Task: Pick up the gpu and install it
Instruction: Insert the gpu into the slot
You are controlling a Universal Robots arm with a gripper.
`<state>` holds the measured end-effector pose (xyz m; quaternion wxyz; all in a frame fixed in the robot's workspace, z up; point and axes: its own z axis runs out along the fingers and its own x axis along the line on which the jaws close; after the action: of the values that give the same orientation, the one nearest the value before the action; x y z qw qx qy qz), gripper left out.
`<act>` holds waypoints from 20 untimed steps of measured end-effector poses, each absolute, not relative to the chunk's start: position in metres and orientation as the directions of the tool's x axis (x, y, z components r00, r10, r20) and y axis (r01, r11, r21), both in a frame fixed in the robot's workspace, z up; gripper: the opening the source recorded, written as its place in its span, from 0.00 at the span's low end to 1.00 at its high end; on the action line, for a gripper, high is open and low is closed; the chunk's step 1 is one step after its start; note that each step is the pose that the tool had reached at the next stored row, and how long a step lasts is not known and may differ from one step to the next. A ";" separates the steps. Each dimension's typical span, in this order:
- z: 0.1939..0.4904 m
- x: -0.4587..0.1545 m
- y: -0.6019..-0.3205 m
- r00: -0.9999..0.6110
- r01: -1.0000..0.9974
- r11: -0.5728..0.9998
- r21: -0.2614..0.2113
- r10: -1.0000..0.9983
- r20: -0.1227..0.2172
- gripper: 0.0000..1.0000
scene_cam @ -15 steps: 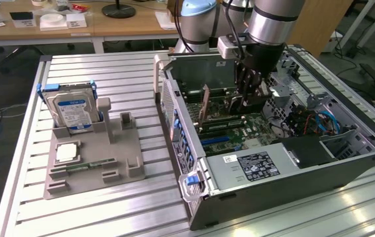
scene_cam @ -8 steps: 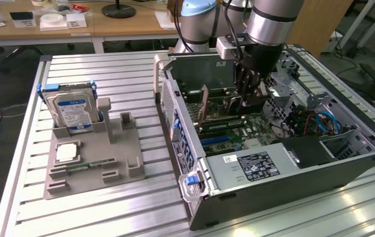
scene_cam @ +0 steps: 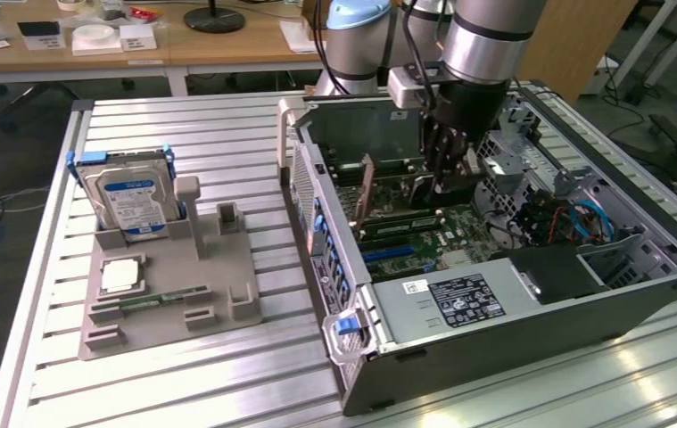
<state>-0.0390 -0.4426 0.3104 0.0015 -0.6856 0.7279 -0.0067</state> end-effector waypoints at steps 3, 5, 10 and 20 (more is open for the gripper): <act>0.310 -0.039 -0.443 -0.060 -0.998 0.060 -0.012 -0.998 0.007 0.28; 0.309 -0.039 -0.443 -0.060 -0.998 0.060 -0.012 -0.998 0.007 0.28; 0.309 -0.039 -0.443 -0.060 -0.998 0.060 -0.012 -0.998 0.007 0.28; 0.307 -0.041 -0.443 -0.060 -0.998 0.060 -0.012 -0.998 0.007 0.28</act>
<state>-0.0409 -0.4426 0.3073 0.0015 -0.6857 0.7279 -0.0067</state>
